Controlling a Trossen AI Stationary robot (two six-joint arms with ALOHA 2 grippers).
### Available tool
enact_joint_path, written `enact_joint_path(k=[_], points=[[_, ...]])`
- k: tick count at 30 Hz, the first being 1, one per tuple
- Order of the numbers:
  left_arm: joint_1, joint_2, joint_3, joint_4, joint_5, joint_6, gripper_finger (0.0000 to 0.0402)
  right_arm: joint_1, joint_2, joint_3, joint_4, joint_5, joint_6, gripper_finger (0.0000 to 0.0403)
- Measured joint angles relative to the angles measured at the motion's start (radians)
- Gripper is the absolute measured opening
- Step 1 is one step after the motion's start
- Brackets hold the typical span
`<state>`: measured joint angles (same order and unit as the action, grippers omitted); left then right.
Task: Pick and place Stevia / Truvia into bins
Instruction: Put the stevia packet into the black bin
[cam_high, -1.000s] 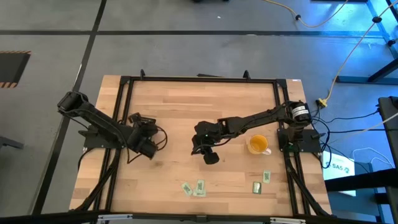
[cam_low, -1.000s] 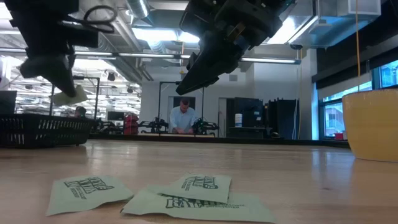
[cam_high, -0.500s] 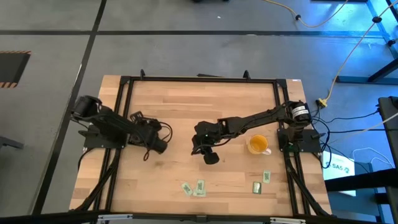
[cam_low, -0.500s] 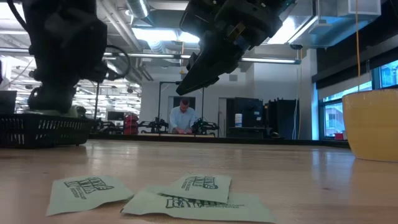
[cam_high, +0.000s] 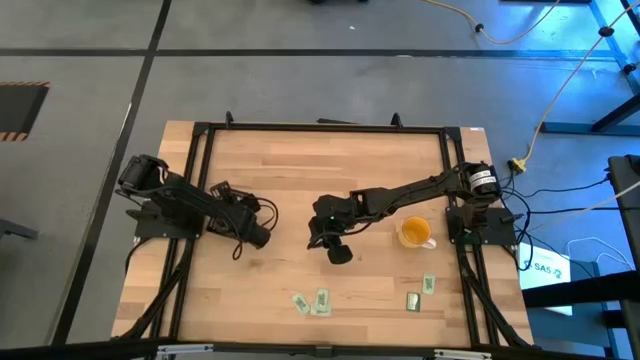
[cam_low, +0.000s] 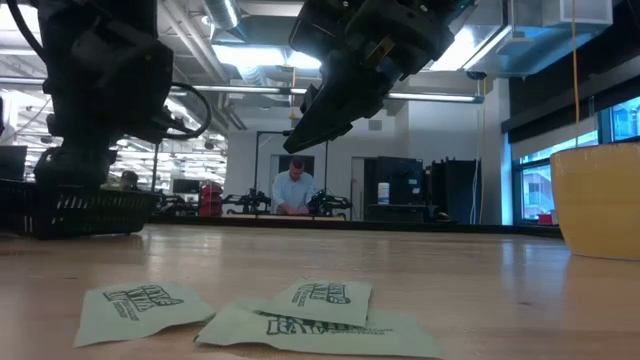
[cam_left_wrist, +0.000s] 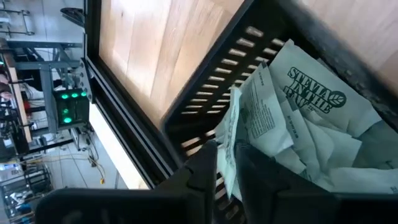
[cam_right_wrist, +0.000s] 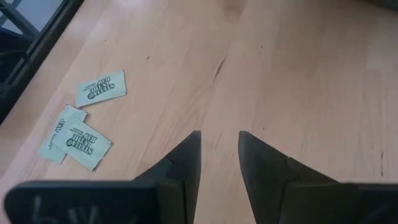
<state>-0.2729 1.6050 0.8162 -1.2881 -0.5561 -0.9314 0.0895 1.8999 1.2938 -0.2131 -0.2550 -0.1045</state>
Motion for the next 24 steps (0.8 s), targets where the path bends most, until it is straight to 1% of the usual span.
enact_joint_path(k=[4,8,12,15,19,24], points=[[0.0,-0.027,0.0,-0.019,-0.001,0.0,0.0068,0.0,0.0,0.0,0.004,0.0,-0.003,0.011],[0.0,-0.074,0.0,-0.022,-0.002,0.001,0.0074,0.0,0.0,-0.001,0.015,0.0,-0.002,0.011],[-0.002,-0.124,0.0,0.008,-0.002,-0.006,0.0073,0.011,0.0,-0.001,0.024,-0.045,-0.012,0.011],[-0.016,-0.16,0.0,0.136,-0.004,0.029,0.007,0.037,0.0,-0.001,0.027,-0.059,-0.036,0.011],[-0.052,-0.192,0.0,0.359,-0.003,0.189,0.0067,0.081,0.0,-0.001,0.025,-0.061,-0.08,0.011],[-0.098,-0.199,0.0,0.657,0.015,0.379,0.0067,0.157,0.0,-0.001,0.021,-0.044,-0.113,0.011]])
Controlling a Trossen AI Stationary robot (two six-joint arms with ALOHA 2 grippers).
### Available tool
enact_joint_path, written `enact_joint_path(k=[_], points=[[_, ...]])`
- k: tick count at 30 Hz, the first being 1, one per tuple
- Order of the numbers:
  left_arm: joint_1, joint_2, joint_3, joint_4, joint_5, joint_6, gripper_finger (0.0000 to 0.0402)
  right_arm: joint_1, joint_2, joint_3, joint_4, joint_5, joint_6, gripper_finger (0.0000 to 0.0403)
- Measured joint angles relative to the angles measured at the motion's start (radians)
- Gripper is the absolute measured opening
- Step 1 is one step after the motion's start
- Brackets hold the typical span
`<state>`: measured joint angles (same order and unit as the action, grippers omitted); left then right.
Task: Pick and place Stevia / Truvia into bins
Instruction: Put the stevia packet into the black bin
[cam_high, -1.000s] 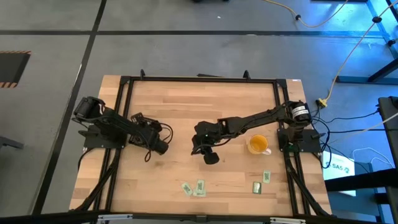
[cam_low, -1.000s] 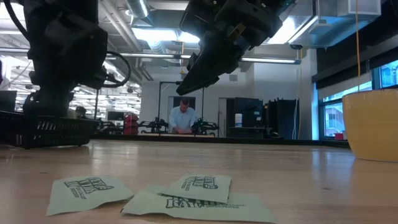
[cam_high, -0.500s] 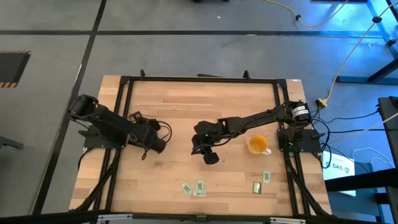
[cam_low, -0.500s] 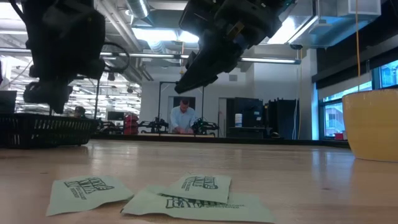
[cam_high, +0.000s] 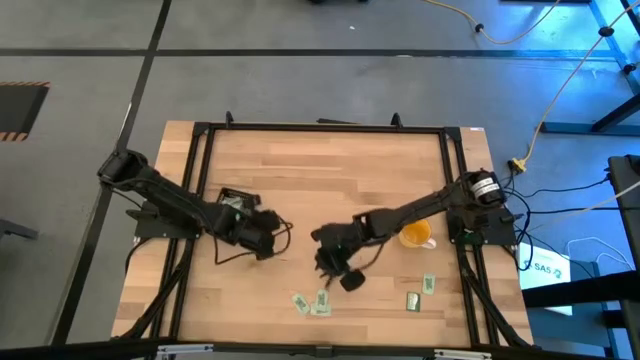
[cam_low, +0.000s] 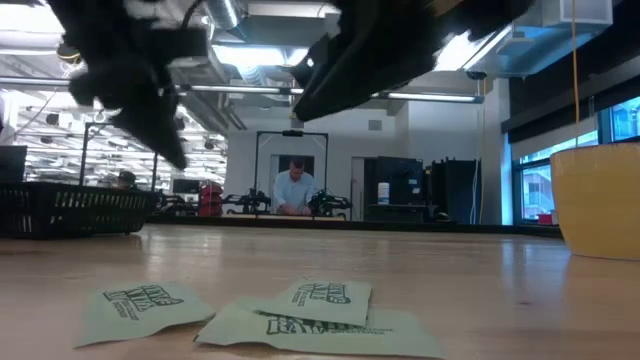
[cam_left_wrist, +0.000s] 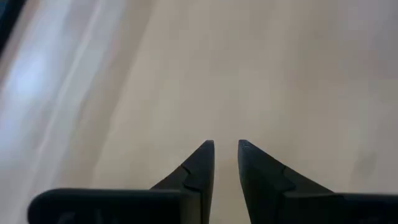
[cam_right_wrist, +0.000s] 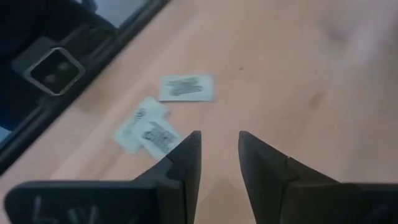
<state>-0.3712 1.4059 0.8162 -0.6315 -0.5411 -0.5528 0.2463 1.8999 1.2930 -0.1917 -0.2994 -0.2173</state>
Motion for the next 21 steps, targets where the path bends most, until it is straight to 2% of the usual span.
enact_joint_path(k=[4,8,16,21], points=[[-0.027,0.003,0.0,0.192,0.046,0.127,0.007,0.064,0.001,0.0,0.001,0.097,-0.001,0.011],[-0.051,0.003,0.0,0.287,0.038,0.201,0.007,0.114,0.035,0.001,0.034,0.188,-0.001,0.011],[-0.061,0.003,0.0,0.322,0.031,0.218,0.007,0.156,0.126,0.0,0.078,0.208,0.002,0.0108],[-0.061,0.003,0.0,0.322,0.03,0.217,0.007,0.167,0.165,0.0,0.096,0.208,0.002,0.0087]])
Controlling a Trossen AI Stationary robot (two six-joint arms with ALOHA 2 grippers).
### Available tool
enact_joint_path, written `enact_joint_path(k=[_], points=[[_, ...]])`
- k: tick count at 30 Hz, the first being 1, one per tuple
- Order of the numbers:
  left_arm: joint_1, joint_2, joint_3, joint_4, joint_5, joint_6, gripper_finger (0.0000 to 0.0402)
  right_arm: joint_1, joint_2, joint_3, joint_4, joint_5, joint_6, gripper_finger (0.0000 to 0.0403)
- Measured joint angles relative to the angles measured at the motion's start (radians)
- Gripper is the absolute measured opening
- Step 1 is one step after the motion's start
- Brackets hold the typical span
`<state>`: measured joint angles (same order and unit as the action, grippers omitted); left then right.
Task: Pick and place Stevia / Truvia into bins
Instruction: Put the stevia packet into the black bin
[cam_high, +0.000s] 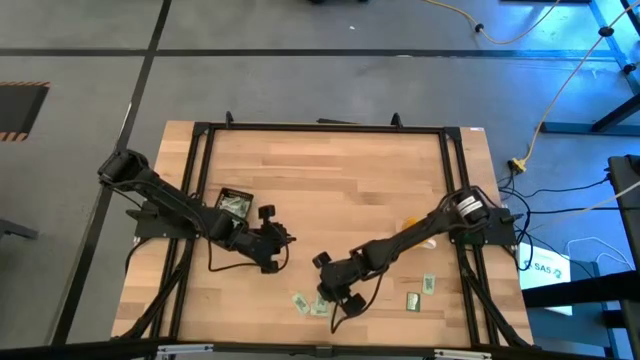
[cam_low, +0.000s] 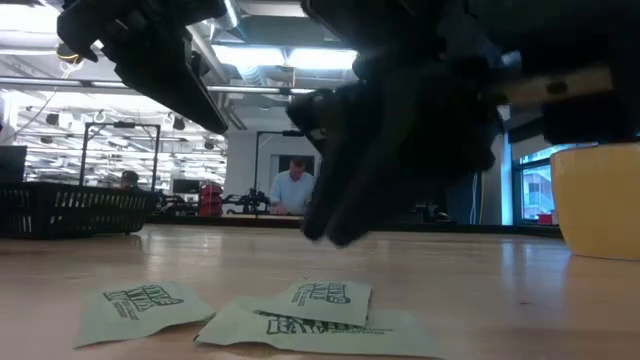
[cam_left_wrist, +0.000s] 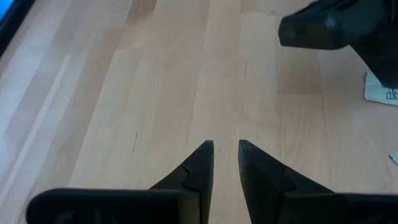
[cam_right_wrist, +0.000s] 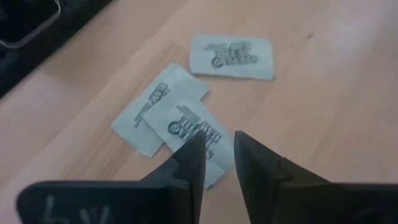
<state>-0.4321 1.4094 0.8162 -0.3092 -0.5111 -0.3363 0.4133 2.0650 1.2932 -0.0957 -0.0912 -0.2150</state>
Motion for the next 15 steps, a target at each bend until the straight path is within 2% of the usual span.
enact_joint_path(k=[9,12,15], points=[[0.0,0.0,0.0,0.0,0.0,-0.001,0.007,0.0,0.056,0.003,0.005,-0.001,-0.022,0.0057],[0.0,0.0,0.0,-0.001,0.0,-0.001,0.007,0.001,0.069,0.007,0.004,0.029,-0.053,0.0056],[0.0,0.0,0.0,-0.001,0.0,-0.001,0.007,0.004,0.078,0.008,-0.024,0.113,-0.06,0.0056]])
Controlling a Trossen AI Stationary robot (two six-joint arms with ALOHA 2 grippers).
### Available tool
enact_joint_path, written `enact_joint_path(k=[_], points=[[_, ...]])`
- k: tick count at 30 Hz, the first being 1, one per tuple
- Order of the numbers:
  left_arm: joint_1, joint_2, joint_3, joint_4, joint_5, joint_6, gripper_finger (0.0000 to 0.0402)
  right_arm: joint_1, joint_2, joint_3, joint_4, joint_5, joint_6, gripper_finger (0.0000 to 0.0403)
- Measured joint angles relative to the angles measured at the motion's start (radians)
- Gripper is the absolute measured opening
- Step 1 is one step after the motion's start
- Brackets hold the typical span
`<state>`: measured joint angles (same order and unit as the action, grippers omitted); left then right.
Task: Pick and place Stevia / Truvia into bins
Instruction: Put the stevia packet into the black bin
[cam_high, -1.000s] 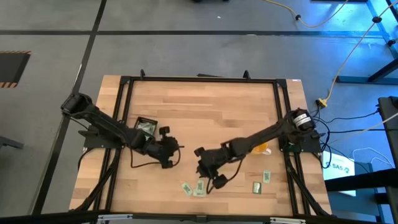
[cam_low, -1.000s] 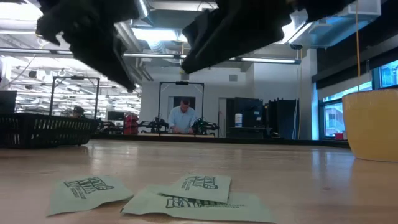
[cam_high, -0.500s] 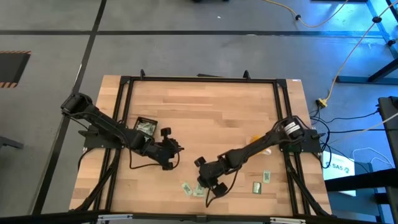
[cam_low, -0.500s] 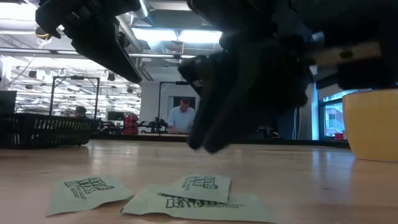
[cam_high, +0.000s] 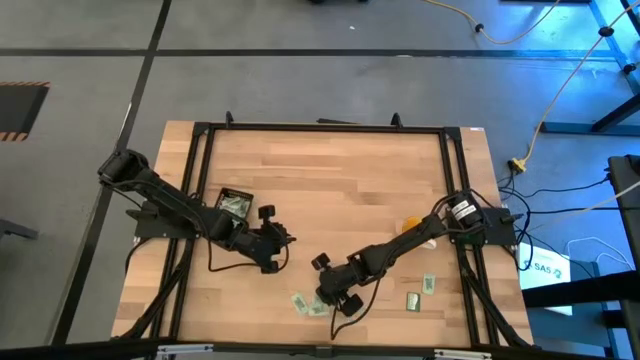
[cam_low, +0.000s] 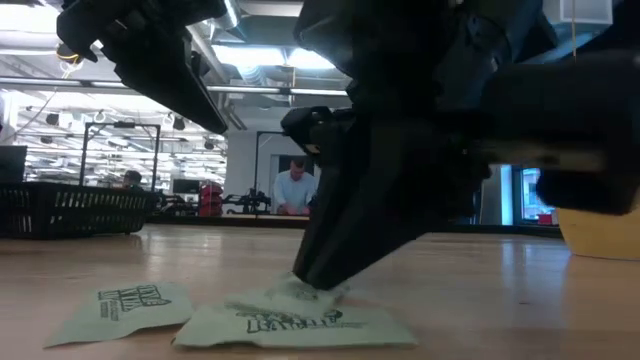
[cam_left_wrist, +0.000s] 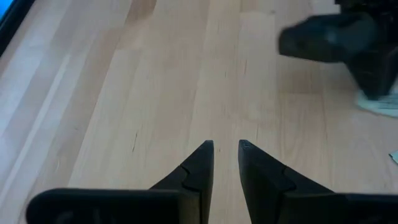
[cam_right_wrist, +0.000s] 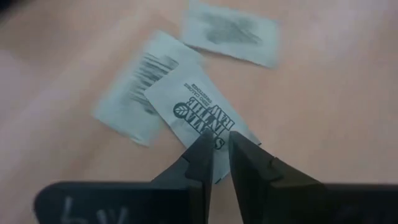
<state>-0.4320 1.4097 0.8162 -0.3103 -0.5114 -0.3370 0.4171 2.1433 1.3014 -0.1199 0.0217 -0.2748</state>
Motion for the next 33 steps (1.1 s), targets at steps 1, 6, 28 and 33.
enact_joint_path(k=[1,6,28,33], points=[[0.0,0.0,0.0,0.0,0.0,0.0,0.007,0.0,0.0,0.0,-0.014,0.036,0.0,0.0055],[0.0,0.0,0.0,-0.002,0.0,0.0,0.007,-0.01,0.001,-0.002,-0.025,0.109,0.0,0.0055],[0.0,0.0,0.0,-0.003,0.0,0.0,0.007,-0.048,-0.003,-0.002,-0.095,0.071,0.139,0.0055],[0.0,0.0,0.0,-0.003,0.0,0.0,0.007,-0.05,-0.003,-0.002,-0.095,0.069,0.138,0.0043]])
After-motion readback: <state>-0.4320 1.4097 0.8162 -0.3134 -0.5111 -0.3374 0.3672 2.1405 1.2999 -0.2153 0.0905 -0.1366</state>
